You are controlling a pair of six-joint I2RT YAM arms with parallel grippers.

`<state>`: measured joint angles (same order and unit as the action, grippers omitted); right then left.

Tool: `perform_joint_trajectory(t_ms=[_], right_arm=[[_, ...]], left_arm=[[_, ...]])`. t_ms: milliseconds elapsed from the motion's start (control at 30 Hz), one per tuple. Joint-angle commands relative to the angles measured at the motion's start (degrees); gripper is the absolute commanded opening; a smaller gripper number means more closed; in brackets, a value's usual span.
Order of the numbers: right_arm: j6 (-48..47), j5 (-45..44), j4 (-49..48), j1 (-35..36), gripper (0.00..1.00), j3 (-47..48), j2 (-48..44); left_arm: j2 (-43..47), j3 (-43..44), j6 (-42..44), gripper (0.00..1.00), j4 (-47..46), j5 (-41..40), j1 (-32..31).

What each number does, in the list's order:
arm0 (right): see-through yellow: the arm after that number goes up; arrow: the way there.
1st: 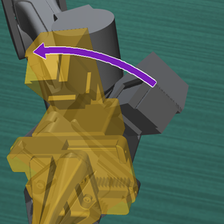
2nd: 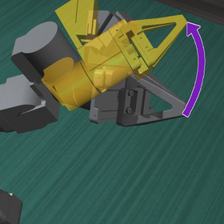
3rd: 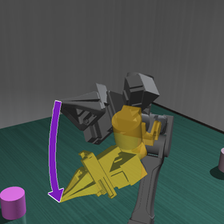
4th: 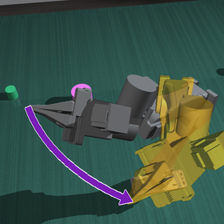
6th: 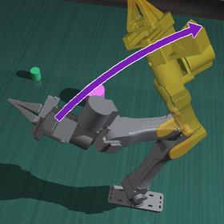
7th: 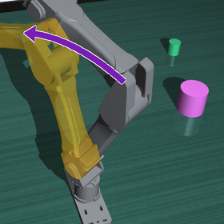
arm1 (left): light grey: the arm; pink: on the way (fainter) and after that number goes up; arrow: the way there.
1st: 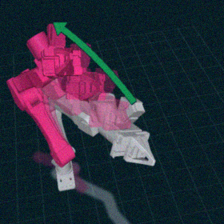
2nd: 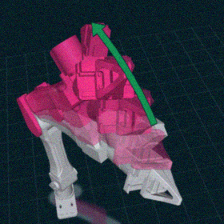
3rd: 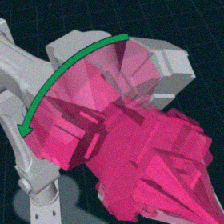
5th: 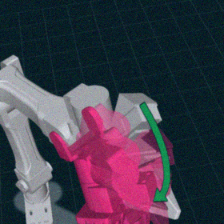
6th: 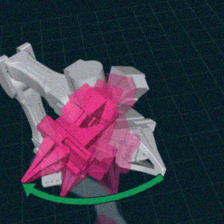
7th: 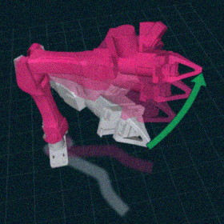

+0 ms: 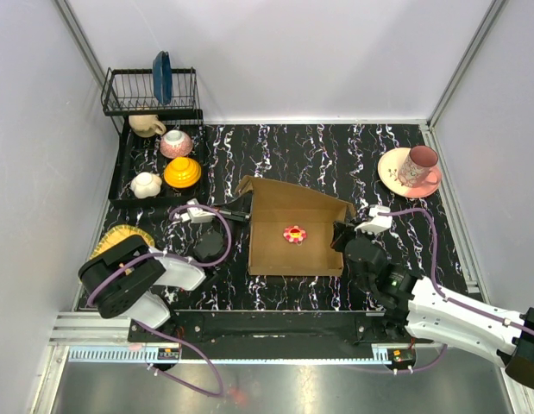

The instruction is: Fold the paper box

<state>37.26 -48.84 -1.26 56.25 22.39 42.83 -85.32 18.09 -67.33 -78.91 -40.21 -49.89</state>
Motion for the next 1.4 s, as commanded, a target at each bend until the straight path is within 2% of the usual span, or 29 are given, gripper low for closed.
perform_joint_trajectory(t_ms=[0,133,300,567,667,700,867,967,1200,1367], right_arm=[[1.2,3.8,4.3,1.1,0.00,-2.6,1.5],[1.7,4.1,3.8,1.0,0.00,-2.5,2.1],[1.6,4.4,4.4,1.1,0.00,-2.9,1.2],[2.1,4.5,7.1,1.2,0.00,-3.2,-1.4],[2.0,4.9,7.7,1.2,0.03,-3.3,-2.3],[1.9,5.1,8.2,1.2,0.05,-3.1,-2.6],[1.2,5.0,11.0,1.2,0.34,-1.8,-5.6],[0.2,4.6,14.5,1.2,0.45,-0.2,-8.1],[-4.6,6.7,22.9,1.3,0.62,7.2,-12.9],[-7.9,10.9,28.8,1.2,0.66,12.5,-16.1]], left_arm=[[-1.1,2.5,-5.9,0.01,-12.9,2.1,-2.1],[-4.5,4.2,-5.9,0.01,-12.9,2.4,-3.9],[-10.6,2.4,-9.7,0.01,-16.5,1.6,-6.3],[-10.6,-5.2,-5.0,0.01,-16.5,2.8,-7.4],[-9.4,-8.3,-1.7,0.02,-16.5,3.2,-7.5],[-8.6,-9.6,0.9,0.02,-16.5,3.4,-7.5],[-5.6,-12.7,9.8,0.06,-16.5,5.7,-7.4],[-4.6,-14.2,13.7,0.08,-16.5,7.6,-7.5],[-6.3,-17.4,17.4,0.09,-16.5,6.4,-7.6],[-8.4,-17.0,20.9,0.10,-16.5,6.8,-8.5]])
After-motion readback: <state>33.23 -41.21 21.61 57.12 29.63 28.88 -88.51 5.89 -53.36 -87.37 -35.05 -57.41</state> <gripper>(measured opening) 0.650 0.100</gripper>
